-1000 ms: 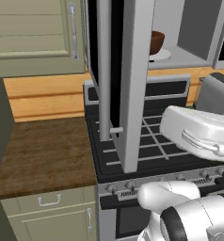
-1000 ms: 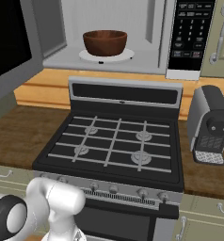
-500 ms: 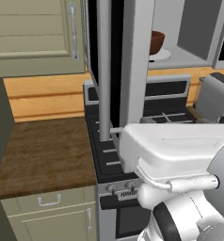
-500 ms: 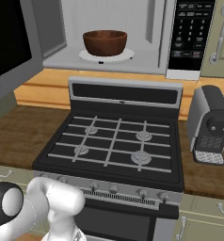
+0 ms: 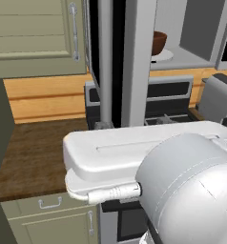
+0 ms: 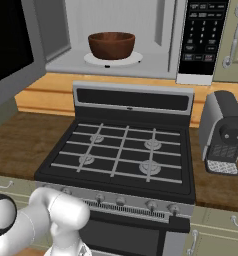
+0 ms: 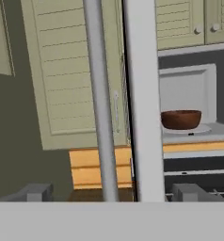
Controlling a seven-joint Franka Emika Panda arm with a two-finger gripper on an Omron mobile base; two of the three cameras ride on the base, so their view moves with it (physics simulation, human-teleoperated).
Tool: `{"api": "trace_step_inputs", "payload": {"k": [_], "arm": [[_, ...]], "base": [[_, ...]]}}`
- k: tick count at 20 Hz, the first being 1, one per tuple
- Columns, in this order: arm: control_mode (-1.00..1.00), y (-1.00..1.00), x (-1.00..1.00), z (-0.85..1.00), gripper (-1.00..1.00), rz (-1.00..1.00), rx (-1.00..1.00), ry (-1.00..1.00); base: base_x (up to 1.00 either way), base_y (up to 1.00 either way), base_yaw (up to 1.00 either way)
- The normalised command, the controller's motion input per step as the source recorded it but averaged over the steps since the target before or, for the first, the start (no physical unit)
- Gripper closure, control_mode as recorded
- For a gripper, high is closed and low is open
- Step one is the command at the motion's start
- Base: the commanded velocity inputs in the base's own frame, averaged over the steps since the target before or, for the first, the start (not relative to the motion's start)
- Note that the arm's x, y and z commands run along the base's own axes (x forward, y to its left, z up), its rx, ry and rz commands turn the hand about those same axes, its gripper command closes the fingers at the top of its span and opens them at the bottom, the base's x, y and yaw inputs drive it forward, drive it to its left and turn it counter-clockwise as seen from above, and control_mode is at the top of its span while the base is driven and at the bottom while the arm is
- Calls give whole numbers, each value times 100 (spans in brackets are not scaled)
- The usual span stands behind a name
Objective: Open the microwave, place the bowl with waffle inside the microwave, then close the microwave door and turn it on.
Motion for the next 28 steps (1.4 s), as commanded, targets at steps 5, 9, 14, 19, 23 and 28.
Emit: {"api": "trace_step_inputs", "payload": {"k": [5, 9, 14, 19, 23, 28], "arm": [[-100, 27, 19, -17, -100, -10, -4, -5], [-100, 35, 35, -14, -100, -27, -2, -1], [-100, 24, 28, -14, -100, -32, 0, -3], [-100, 2, 40, -12, -100, -27, 0, -3], [-100, 0, 52, -12, -100, -23, 0, -4], [-100, -2, 48, -11, -100, -18, 0, -2]], "base": [[0, 0, 0], [0, 0, 0], [0, 0, 0], [0, 0, 0], [0, 0, 0], [0, 0, 0]]}}
